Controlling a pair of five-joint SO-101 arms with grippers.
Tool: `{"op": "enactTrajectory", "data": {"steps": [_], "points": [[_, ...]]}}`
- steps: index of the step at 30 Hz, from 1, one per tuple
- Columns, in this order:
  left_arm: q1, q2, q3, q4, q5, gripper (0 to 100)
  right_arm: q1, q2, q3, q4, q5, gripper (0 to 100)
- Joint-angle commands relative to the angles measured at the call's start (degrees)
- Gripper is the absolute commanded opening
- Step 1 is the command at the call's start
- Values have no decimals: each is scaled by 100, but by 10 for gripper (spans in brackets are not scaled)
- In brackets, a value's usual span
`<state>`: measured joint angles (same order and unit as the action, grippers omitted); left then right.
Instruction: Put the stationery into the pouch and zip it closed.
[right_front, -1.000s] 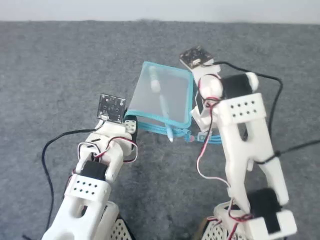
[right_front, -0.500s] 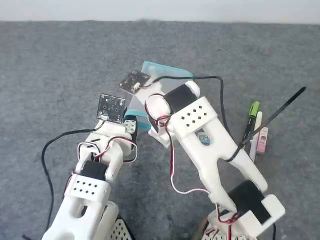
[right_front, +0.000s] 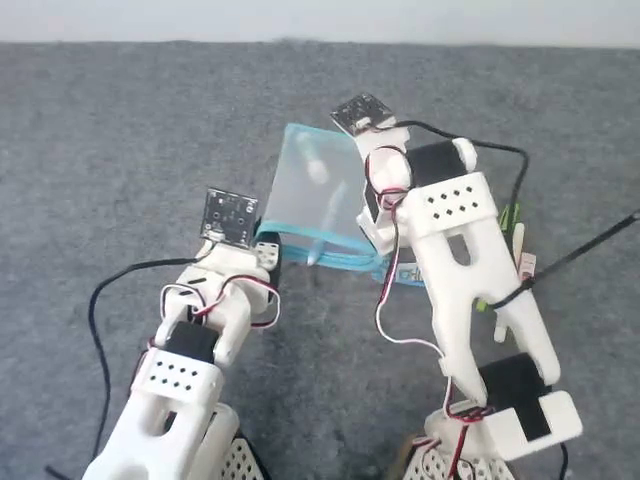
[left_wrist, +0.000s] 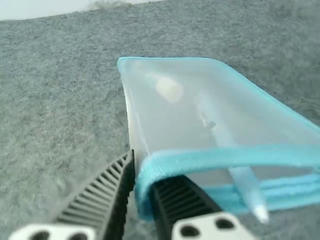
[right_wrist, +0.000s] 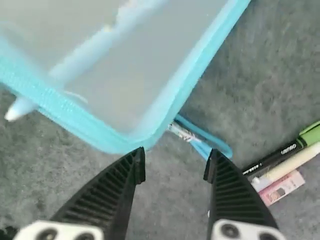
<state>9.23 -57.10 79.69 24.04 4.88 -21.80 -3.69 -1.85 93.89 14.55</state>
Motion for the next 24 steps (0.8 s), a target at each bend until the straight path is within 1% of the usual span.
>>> {"op": "enactTrajectory", "data": {"steps": [1, 4, 6, 7, 8, 11, 12, 13, 14, 18, 19, 20, 21, 24], "points": [[167, 0, -207, -26, 88, 12, 110, -233, -35, 207, 132, 190], [695, -18, -75, -18, 0, 12, 233, -224, -35, 259, 167, 190], [738, -44, -84, -18, -264, 12, 391, -224, -35, 268, 167, 190], [598, -44, -145, -9, -352, 12, 514, -224, -26, 338, 185, 190], [316, -44, -198, -9, -325, 12, 646, -171, -26, 488, 281, 191], [-791, -9, -462, -9, 35, 12, 1033, -163, 132, 752, 862, 191], [-1020, 0, -497, -9, 158, 12, 1191, -171, 237, 752, 879, 191], [-1029, 0, -488, 0, 220, 12, 1323, -171, 316, 699, 888, 191], [-888, 0, -444, 44, 185, 12, 1446, -154, 396, 611, 888, 191], [510, -26, -295, 413, -369, 12, 1807, -136, 695, 295, 888, 191], [677, -44, -277, 431, -457, 12, 1859, -136, 756, 286, 888, 191], [668, -44, -295, 431, -475, 12, 1912, -136, 826, 286, 897, 191], [501, -44, -321, 431, -413, 12, 1982, -154, 897, 277, 923, 192], [-360, -9, -505, 431, -141, 12, 2167, -171, 1046, 268, 941, 194]]}}
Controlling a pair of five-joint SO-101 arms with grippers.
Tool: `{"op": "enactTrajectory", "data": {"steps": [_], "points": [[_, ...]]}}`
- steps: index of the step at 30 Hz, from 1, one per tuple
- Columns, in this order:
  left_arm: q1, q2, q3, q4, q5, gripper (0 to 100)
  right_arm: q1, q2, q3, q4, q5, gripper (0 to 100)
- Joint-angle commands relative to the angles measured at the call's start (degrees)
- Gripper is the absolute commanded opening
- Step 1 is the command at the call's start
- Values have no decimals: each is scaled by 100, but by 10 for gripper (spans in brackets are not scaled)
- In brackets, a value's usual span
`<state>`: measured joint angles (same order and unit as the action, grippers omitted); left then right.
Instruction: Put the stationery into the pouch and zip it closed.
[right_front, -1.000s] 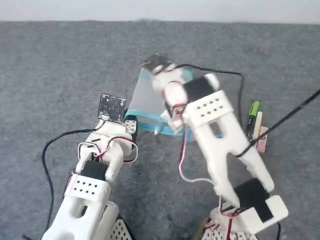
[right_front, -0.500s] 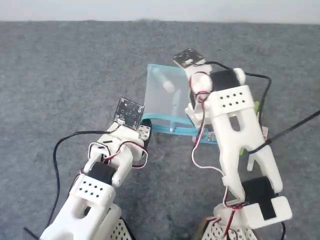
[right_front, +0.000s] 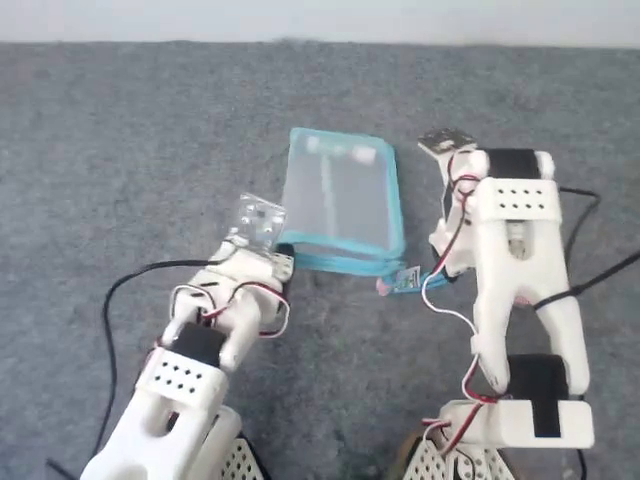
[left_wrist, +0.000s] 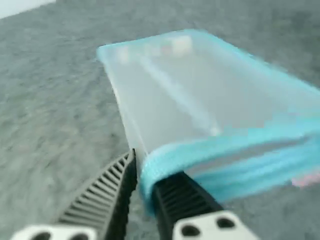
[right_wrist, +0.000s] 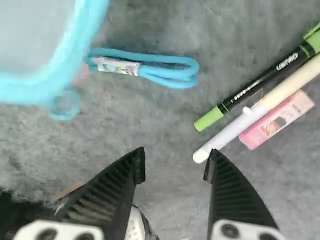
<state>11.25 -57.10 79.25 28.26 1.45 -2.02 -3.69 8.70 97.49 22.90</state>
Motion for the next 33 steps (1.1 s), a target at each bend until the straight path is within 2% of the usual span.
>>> {"op": "enactTrajectory", "data": {"steps": [1, 5, 7, 10, 14, 17, 19, 21, 24, 26, 30, 31, 33], "points": [[-695, 0, -462, 9, 264, 12, 224, -163, 0, -110, 105, 194], [-290, -44, -330, 9, 70, 12, 251, -127, 26, -303, 97, 194], [-422, -53, -365, 9, 105, 12, 295, -136, 26, -303, 105, 194], [-659, 0, -409, 9, 237, 12, 611, -136, 26, -435, 158, 194], [-158, -53, -277, -9, -123, 12, 1165, -127, 26, -716, 510, 194], [-826, 0, -523, 0, 255, 12, 1499, -127, 35, -716, 668, 194], [-914, 0, -541, 26, 404, 12, 1657, -119, 35, -769, 782, 194], [-334, 0, -470, 185, 44, 12, 1657, -48, 35, -778, 791, 194], [835, -18, -321, 404, -1108, 12, 1534, 303, 35, -778, 686, 194], [651, -44, -374, 448, -1099, 12, 1534, 593, 35, -778, 668, 193], [-756, 0, -716, 431, -167, 12, 1640, 1042, 18, -963, 668, 194], [-791, 0, -725, 457, -97, 12, 1666, 1103, -9, -998, 668, 194], [-343, 0, -620, 519, -431, 12, 1648, 1147, -9, -1033, 668, 194]]}}
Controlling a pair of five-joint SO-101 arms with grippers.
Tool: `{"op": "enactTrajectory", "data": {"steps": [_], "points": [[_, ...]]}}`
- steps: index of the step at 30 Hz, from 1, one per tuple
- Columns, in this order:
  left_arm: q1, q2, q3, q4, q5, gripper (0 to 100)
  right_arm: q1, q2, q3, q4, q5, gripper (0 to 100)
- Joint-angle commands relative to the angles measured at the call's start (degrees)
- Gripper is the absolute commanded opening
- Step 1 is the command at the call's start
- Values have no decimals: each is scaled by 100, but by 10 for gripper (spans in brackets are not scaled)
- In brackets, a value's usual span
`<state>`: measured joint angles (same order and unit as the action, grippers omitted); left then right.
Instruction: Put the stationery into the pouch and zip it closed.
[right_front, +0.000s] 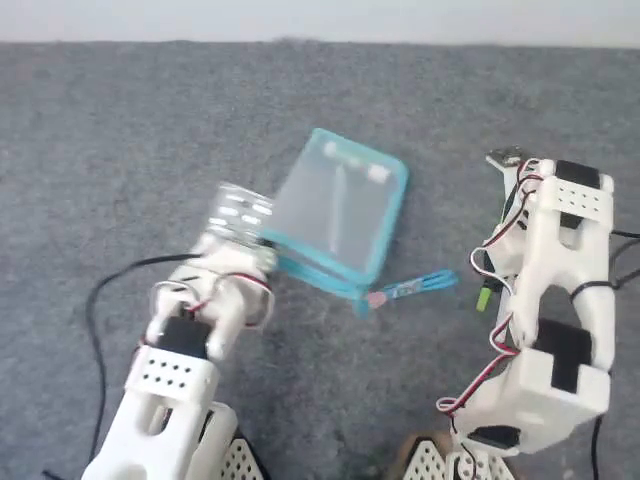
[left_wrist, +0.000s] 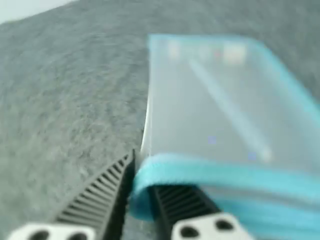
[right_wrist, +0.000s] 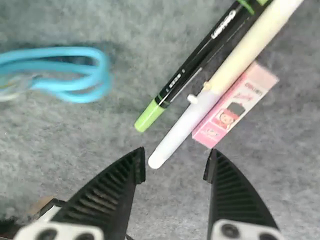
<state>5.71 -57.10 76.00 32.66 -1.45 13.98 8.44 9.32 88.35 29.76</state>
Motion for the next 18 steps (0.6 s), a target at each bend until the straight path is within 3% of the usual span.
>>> {"op": "enactTrajectory", "data": {"steps": [1, 3, 8, 13, 18], "points": [[519, -26, -215, 70, -360, 12, 13, -66, -70, -119, -18, 194], [712, -53, -163, 79, -396, 12, 4, -75, -70, -66, -18, 194], [-53, -44, -321, 26, 149, 12, 268, -57, -35, -110, -35, 192], [-53, -44, -233, -97, 141, 12, 629, -75, 53, -136, -334, 191], [-53, -35, -224, -123, 141, 12, 989, -514, 1108, -1191, -308, 191]]}}
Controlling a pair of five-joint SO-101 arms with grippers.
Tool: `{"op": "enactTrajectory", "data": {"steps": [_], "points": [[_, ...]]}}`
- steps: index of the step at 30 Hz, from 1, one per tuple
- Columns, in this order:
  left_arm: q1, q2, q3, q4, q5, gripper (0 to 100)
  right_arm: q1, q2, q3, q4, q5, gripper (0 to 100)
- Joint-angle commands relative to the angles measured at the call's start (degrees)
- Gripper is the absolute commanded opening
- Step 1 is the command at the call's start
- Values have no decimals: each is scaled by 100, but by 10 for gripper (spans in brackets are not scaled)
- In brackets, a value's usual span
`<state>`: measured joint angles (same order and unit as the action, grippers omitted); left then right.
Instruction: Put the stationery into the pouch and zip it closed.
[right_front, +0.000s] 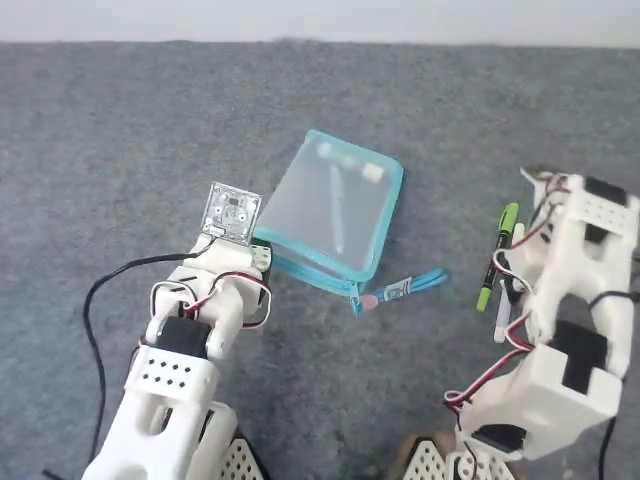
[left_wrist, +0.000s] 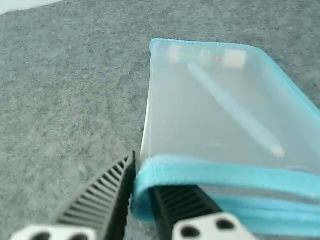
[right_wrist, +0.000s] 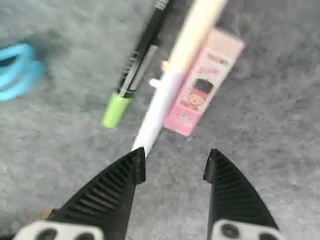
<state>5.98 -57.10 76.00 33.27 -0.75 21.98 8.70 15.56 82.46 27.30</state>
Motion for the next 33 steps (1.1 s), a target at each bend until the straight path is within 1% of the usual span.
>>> {"op": "enactTrajectory", "data": {"steps": [1, 3, 5, 10, 21, 29, 31, 33], "points": [[-79, -18, -215, -229, 70, 12, 198, -690, 765, -857, -62, 192], [-79, -9, -215, -237, 70, 12, 207, -963, 1204, -1288, -62, 194], [-79, -9, -215, -237, 70, 12, 207, -1130, 1319, -1490, -88, 194], [-79, 0, -145, -246, 97, 12, 198, -1086, 985, -1525, -97, 194], [-79, 0, -119, -352, 105, 13, 215, 470, 53, -1552, -97, 195], [-79, 0, -119, -352, 105, 13, 198, 1051, -369, -1552, -97, 188], [-79, 0, -119, -352, 105, 13, 198, 1156, -396, -1525, -79, 151], [-79, 0, -119, -352, 105, 13, 207, 1182, -396, -1525, -97, 84]]}}
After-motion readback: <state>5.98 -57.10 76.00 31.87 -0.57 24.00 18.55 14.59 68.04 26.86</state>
